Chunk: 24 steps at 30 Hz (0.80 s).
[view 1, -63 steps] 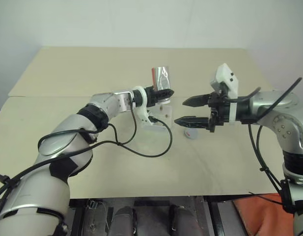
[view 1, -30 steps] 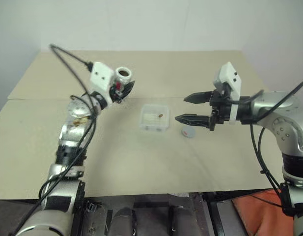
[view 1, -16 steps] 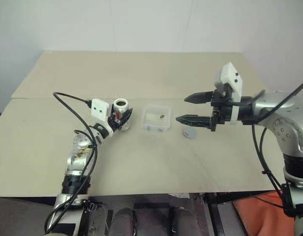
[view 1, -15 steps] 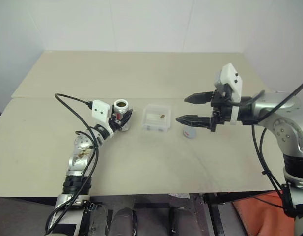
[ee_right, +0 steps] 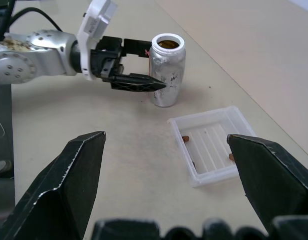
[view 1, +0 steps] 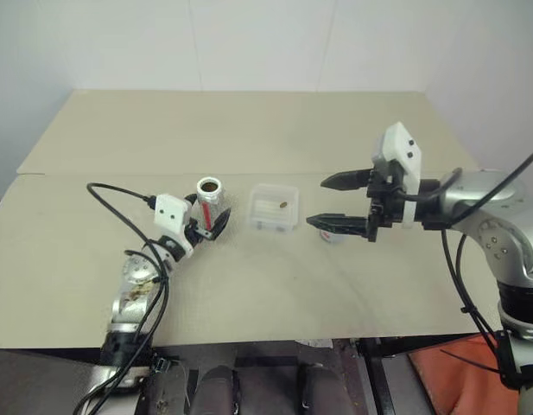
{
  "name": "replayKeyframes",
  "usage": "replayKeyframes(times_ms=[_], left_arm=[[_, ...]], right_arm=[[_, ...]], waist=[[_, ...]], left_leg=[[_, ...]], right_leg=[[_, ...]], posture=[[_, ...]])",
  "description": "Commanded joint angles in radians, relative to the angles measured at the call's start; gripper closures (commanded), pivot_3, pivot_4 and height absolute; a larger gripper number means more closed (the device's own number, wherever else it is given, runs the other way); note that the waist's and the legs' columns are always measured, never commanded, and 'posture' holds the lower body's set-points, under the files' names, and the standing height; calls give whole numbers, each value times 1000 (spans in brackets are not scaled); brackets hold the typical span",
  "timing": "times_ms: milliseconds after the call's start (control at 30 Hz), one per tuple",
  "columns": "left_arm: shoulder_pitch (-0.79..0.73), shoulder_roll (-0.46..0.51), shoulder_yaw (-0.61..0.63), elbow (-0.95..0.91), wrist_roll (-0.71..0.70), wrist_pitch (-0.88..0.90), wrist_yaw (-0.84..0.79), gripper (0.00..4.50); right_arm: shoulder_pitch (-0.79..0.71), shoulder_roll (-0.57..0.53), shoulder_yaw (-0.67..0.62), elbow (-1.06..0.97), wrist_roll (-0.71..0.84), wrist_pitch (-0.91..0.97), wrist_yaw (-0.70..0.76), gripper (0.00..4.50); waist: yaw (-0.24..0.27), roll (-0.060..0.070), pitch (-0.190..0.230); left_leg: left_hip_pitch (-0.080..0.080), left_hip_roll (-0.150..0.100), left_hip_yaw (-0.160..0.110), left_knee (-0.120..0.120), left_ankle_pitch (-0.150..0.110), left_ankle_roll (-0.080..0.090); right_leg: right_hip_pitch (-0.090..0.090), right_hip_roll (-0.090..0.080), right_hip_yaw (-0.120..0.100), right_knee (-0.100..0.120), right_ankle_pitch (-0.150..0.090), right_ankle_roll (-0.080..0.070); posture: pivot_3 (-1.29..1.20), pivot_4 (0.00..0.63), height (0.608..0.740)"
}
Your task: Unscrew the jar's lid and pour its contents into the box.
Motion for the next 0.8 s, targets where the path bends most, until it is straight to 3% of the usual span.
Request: replayKeyframes(times_ms=[33,200,367,633,800], left_arm=[[79,67,18,-169,-15,96,-19,33],[195,166,86,-354,-83,233,-49,33],[271,315,216,-500,-269,278,-242,33],[225,492,370,-469,-482,253,-529,33],[197,566,426,-430,-566,300,-598,33]], right_arm=[[8,-6,-36,-43,14,-5,-15,0],[29,-4,-47,-61,30,1,-33,0],[69,-17,-59,-80,32,-11,-30,0],[103,-39,-79,-99,37,-38,-4,0],[124,-47,-80,-113,24,-58,-2,0]], waist=[[0,0,0],[1,0,0],[1,0,0],[0,1,0],[0,1,0]], left_leg=[[0,0,0,0,0,0],[0,0,0,0,-1,1],[0,1,0,-1,-2,2],[1,0,1,-2,-1,0],[1,0,2,-2,0,-1]], right_leg=[[0,0,0,0,0,0],[-1,0,1,0,0,0],[-1,0,0,-7,0,0],[0,0,0,-8,0,-1],[-1,0,1,-8,0,-1]], posture=[[0,150,740],[0,150,740],[0,150,740],[0,150,740],[0,150,740]])
